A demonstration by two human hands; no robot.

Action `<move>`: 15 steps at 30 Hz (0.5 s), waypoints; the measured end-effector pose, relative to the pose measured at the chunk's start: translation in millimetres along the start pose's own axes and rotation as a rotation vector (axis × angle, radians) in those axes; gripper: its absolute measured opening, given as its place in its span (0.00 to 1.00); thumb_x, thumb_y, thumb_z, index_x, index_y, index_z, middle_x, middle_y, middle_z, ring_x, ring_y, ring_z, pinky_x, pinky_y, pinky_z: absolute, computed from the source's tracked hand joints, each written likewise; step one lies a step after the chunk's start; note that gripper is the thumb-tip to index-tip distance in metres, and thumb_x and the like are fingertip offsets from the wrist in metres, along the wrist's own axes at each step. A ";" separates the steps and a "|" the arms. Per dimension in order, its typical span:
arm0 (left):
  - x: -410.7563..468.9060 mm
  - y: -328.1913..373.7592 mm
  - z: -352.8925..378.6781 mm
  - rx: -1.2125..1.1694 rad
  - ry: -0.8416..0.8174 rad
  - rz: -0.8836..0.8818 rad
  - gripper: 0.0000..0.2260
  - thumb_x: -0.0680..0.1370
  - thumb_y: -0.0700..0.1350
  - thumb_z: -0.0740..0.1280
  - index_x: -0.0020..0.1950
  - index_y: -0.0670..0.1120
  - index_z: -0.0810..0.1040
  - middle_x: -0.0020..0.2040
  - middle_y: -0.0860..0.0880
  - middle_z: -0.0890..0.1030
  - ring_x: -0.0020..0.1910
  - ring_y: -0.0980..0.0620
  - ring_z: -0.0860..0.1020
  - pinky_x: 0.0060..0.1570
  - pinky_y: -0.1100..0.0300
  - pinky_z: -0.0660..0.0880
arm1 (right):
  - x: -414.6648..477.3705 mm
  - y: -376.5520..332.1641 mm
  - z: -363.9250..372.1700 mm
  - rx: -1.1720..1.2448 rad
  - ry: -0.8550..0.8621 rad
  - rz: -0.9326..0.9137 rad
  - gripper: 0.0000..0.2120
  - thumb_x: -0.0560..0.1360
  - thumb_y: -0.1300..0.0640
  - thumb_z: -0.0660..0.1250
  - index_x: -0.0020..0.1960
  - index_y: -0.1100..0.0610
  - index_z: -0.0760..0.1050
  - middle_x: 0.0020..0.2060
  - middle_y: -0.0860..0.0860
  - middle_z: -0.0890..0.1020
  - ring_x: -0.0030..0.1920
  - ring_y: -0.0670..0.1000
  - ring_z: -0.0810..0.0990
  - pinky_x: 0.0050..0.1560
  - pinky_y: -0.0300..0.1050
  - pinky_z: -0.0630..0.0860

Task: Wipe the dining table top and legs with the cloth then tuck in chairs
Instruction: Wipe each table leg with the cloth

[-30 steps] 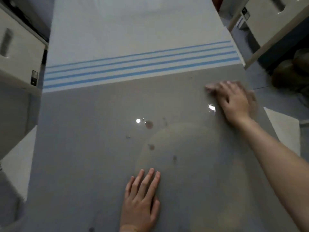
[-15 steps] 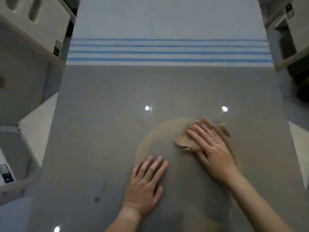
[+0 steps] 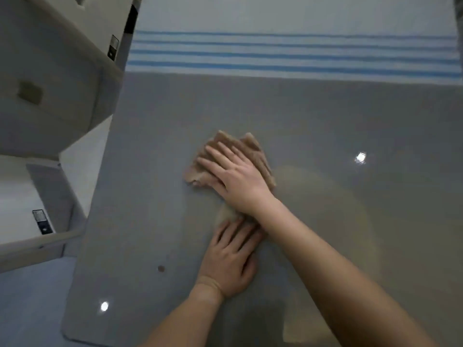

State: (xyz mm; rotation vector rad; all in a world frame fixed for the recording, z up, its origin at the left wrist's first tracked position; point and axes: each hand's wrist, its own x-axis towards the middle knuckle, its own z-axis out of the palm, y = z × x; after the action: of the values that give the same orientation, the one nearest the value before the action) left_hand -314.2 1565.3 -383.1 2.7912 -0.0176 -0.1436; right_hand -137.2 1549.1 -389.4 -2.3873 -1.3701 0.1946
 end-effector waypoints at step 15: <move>0.5 -0.7 -3.0 0.021 -0.036 0.001 0.29 0.72 0.52 0.62 0.73 0.53 0.65 0.74 0.53 0.66 0.72 0.49 0.64 0.71 0.49 0.59 | 60.8 141.5 -60.1 -0.106 0.203 0.630 0.26 0.78 0.45 0.56 0.74 0.53 0.65 0.75 0.55 0.64 0.75 0.58 0.59 0.75 0.53 0.51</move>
State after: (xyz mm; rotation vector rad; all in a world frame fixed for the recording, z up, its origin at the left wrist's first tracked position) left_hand -313.3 1567.0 -380.6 2.8097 -0.0300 -0.1945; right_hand 25.8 1521.7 -385.4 -2.7664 -0.5210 0.0400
